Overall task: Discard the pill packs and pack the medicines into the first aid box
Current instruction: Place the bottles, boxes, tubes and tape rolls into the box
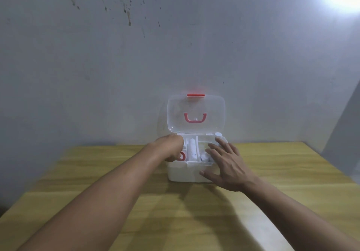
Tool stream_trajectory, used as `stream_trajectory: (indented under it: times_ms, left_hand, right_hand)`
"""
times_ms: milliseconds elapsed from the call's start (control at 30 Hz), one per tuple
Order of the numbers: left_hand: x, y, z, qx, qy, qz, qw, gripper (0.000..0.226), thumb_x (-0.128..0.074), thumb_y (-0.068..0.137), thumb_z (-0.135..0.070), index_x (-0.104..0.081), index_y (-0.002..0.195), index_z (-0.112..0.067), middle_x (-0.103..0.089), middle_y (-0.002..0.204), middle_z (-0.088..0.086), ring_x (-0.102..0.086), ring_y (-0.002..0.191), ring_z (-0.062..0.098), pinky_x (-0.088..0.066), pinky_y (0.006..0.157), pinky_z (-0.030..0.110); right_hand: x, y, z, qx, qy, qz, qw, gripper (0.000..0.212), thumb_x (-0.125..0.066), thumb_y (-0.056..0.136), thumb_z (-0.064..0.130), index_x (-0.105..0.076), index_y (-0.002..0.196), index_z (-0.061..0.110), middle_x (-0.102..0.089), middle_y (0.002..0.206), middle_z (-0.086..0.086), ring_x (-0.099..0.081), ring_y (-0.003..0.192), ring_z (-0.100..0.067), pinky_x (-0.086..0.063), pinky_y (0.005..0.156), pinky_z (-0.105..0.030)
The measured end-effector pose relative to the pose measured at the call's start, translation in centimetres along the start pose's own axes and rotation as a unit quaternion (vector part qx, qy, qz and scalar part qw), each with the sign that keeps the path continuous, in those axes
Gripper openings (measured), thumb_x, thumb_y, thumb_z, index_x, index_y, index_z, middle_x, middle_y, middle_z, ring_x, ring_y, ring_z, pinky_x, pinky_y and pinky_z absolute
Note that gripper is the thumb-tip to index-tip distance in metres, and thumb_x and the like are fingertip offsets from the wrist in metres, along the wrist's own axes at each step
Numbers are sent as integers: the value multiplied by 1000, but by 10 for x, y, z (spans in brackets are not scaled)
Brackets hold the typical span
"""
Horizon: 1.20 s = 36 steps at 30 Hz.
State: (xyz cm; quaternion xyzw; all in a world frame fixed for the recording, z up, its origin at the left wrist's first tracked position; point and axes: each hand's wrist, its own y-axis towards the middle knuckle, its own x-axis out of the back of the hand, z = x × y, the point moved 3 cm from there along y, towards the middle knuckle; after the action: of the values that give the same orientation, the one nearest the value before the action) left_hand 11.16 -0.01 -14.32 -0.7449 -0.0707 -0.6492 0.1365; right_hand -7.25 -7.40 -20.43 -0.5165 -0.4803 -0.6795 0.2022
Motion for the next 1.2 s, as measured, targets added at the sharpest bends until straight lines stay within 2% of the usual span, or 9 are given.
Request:
stream_trajectory:
  times_ms: [133,367,533,733,833,967,1067,1133,1200]
  left_hand:
    - [4,3,2,-7,-15,-9,1000,18,-72,81,-22,-75,91,-7,-72,93,11,-66,86,28,-49,70,31]
    - [6,1,7,-7,-72,-119,990,24,-76,77,-14,-75,101,-13,-71,105,9,-66,96,24,-55,82,33]
    - [-2,-9,11,-48,-70,-96,992,14,-63,84,-11,-75,77,-10,-64,67,1,-57,69,20,-40,59,22]
    - [-3,-12,3,-40,1,-116,992,33,-60,80,-7,-72,105,-24,-70,108,0,-65,100,23,-52,81,32]
    - [-4,-12,5,-25,-40,-82,996,42,-56,76,-11,-69,113,-25,-66,118,-5,-63,108,19,-52,88,32]
    - [-5,-11,8,-16,-118,-56,991,34,-52,62,-30,-76,85,-25,-69,110,-3,-64,103,21,-55,89,38]
    - [-6,-9,11,-23,-147,-73,986,17,-68,72,-31,-75,87,-25,-69,108,-2,-63,97,18,-53,89,38]
    - [-3,-9,14,-18,-156,-104,982,1,-71,76,-30,-71,75,-29,-68,105,-1,-62,95,19,-53,86,38]
    - [-2,-7,17,-6,-152,-130,980,16,-69,80,-32,-68,68,-22,-70,96,2,-64,89,21,-54,81,36]
  right_hand:
    - [-1,1,0,-1,1,-2,1000,79,-39,80,76,-51,132,18,-48,145,-3,-21,146,-25,-22,116,-49]
    - [-3,2,0,-5,0,-9,1000,77,-39,80,76,-52,131,19,-50,142,-1,-24,145,-25,-25,114,-48]
    - [-3,3,0,-2,5,-13,1000,76,-41,80,75,-54,129,18,-52,141,-2,-26,144,-26,-27,113,-50]
    - [-3,3,-1,-7,2,-4,1000,76,-42,80,74,-53,130,19,-50,143,-1,-23,145,-24,-26,114,-49]
    - [-2,2,0,-6,4,-3,1000,77,-40,81,75,-53,130,18,-50,142,-1,-23,145,-24,-26,114,-49]
    - [-2,2,0,-2,3,-11,1000,75,-41,81,74,-55,127,17,-54,138,-1,-26,144,-26,-30,111,-50]
    - [-3,3,0,-2,4,-13,1000,74,-41,81,74,-56,126,17,-55,137,-2,-27,144,-26,-31,111,-50]
    - [-3,3,0,-2,4,-14,1000,75,-41,81,74,-56,125,16,-56,136,-2,-28,143,-27,-32,110,-50]
    - [-2,3,0,-2,3,-18,1000,74,-41,81,74,-57,124,16,-57,134,-3,-29,142,-27,-33,109,-51]
